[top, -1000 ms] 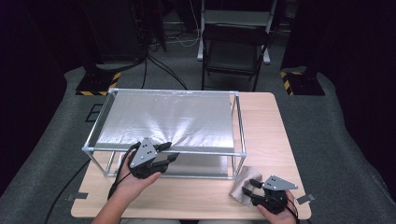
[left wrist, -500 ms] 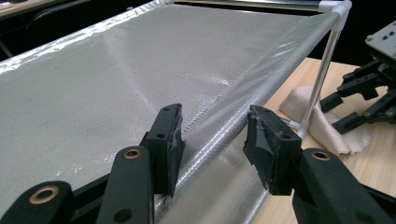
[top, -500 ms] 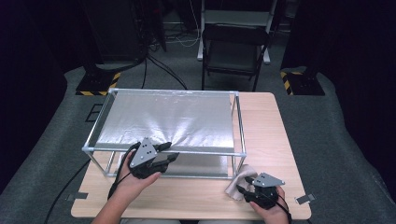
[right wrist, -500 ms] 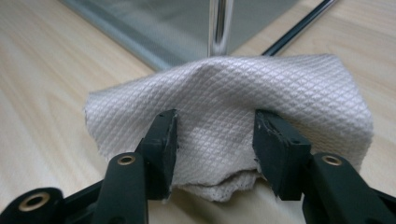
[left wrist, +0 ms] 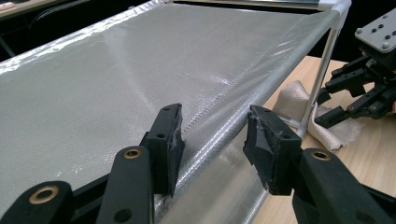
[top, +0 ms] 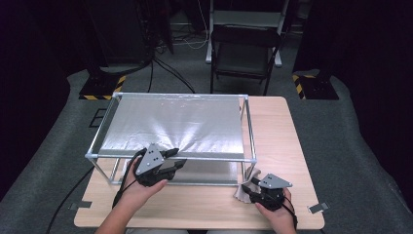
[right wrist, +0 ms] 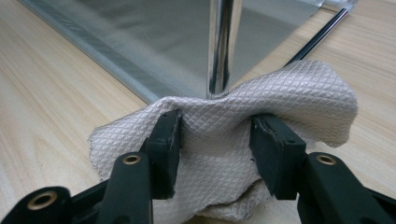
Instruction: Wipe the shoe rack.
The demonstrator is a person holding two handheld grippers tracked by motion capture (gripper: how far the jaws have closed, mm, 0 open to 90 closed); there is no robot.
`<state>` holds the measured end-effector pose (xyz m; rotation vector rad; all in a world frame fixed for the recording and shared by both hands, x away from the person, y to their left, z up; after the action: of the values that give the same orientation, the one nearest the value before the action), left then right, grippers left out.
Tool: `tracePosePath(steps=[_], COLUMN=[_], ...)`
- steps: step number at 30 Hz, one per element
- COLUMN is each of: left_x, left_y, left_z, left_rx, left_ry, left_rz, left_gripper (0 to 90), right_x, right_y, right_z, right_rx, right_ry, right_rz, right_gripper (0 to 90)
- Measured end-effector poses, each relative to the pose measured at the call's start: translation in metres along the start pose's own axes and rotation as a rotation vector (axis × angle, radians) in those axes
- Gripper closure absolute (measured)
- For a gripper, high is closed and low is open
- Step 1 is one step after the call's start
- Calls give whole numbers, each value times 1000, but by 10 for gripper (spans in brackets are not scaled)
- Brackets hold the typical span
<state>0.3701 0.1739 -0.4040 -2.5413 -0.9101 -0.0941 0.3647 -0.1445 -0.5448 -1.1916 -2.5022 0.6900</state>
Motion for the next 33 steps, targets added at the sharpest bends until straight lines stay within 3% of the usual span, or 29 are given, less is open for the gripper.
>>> tracePosePath(steps=[5,10,18,30,33], left_x=[0,0,1,1,1], left_y=[0,0,0,0,0], left_z=[0,0,0,0,0], left_rx=[3,3,5,8,8], left_ry=[3,3,3,4,-1], left_rz=[4,5,5,5,9], left_gripper=[553,553,556,556,556], right_x=[-1,-3,-1,6,7], right_y=[0,-6,-15,-48,-53], right_z=[-4,-14,-25,-62,-69], right_rx=[5,-16,-20,-134,-137], right_ry=[23,69,22,-47,-64], right_rz=[-28,-50,-30,-5,4], right_gripper=[667,718,746,738,737])
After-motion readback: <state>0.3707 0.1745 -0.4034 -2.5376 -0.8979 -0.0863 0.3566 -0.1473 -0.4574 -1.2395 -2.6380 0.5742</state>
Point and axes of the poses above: each handheld gripper's, and its own axes: y roughly forward along the jaws, z roughly out of its underside, x roughly to its left, the point moved 5 cm from there along y, roughly forward along the jaws, and after that the axes turned 4 degrees about y, right-handed, at the moved point
